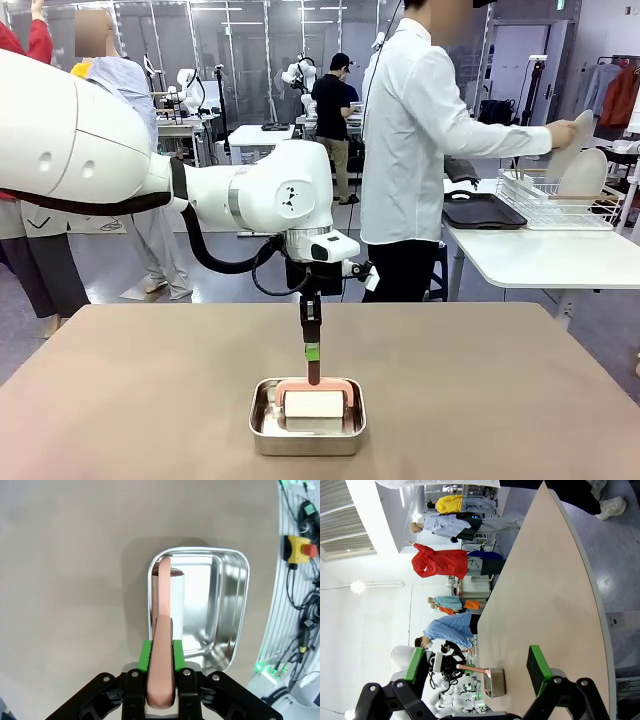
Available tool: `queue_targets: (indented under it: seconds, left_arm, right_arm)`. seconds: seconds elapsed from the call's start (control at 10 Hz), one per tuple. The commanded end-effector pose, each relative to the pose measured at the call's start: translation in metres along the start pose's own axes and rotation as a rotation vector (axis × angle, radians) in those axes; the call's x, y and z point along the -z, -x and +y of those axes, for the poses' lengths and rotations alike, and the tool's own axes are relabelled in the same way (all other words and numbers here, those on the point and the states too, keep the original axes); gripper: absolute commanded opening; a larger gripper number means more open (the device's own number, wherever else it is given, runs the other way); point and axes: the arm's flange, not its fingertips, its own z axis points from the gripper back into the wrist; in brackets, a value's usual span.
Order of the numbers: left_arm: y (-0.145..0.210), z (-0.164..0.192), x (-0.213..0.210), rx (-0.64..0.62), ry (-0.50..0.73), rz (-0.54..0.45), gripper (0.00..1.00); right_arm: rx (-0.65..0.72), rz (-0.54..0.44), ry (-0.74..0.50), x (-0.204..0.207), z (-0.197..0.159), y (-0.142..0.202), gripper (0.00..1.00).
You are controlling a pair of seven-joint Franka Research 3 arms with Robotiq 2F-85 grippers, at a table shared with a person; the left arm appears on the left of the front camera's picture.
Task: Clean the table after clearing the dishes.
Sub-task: Place the Lint Roller back on top of the Airtight Container.
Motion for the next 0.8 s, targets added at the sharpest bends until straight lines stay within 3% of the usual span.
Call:
queue_targets:
  seconds: [0.0, 0.1, 0.2, 0.3, 0.4, 0.7]
  left_arm:
    - [0.0100, 0.0191, -0.0065, 0.008, 0.010, 0.007, 0.20]
    - [0.0100, 0.0226, -0.0053, 0.006, 0.013, 0.003, 0.20]
    - [0.0107, 0.0243, -0.0070, 0.006, 0.011, 0.000, 0.57]
    - [0.0121, 0.0251, -0.0098, 0.000, 0.001, -0.003, 0.59]
    - [0.0131, 0.0253, -0.0122, -0.003, -0.006, -0.003, 0.95]
    - [0.0129, 0.0245, -0.0136, 0.000, -0.011, -0.001, 1.00]
  right_arm:
    - [0.001, -0.003, -0.003, -0.0008, 0.0040, 0.0014, 1.00]
    - [0.001, -0.003, -0.003, -0.0008, 0.0040, 0.0014, 1.00]
    - [0.001, -0.003, -0.003, -0.0008, 0.0040, 0.0014, 1.00]
    - [0.001, -0.003, -0.003, -0.0008, 0.0040, 0.0014, 1.00]
    - [0.001, -0.003, -0.003, -0.0008, 0.0040, 0.0014, 1.00]
    - [0.001, -0.003, -0.003, -0.0008, 0.0040, 0.0014, 1.00]
